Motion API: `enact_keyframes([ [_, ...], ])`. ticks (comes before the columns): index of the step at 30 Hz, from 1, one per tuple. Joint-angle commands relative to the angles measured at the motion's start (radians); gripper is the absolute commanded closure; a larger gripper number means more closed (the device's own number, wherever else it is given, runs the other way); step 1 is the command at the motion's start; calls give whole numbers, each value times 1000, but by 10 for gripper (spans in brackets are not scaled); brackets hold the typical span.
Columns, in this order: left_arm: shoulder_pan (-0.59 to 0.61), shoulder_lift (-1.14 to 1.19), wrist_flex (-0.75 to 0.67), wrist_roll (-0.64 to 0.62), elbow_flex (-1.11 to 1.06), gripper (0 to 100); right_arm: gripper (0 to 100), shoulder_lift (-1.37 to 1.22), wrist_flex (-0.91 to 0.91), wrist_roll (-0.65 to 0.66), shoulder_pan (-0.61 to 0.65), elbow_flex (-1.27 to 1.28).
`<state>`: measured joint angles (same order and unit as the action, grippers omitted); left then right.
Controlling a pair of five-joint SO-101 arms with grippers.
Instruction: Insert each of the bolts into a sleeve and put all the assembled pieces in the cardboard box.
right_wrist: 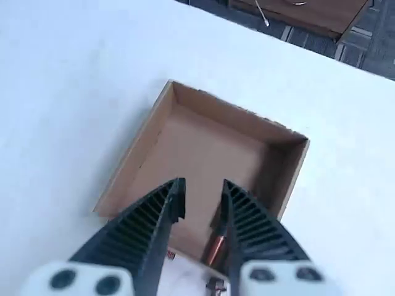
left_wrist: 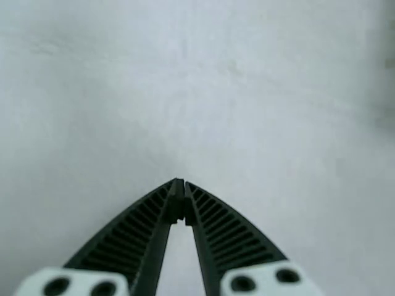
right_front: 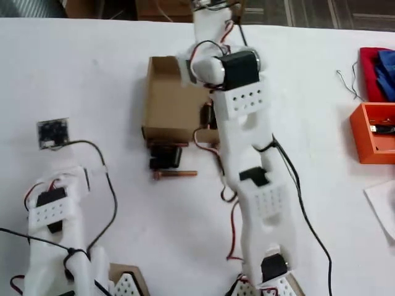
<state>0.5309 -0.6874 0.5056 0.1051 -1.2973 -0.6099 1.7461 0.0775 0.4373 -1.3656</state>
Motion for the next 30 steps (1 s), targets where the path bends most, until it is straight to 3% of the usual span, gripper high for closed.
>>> enact_keyframes([
  [1,77,-8,-52,-87,10,966,881,259,22,11,53,427],
  [6,147,-6,-84,-184,7,960,821,444,-28,-109,127,957],
  [11,147,-6,-94,-247,4,871,820,456,-176,-184,200,1160],
  [16,146,-6,-94,-253,2,858,820,361,-232,-196,228,1185],
  [24,144,-6,-94,-253,2,858,819,154,-246,-506,222,1123],
  [30,144,-6,-94,-253,2,858,821,33,-240,-569,222,931],
])
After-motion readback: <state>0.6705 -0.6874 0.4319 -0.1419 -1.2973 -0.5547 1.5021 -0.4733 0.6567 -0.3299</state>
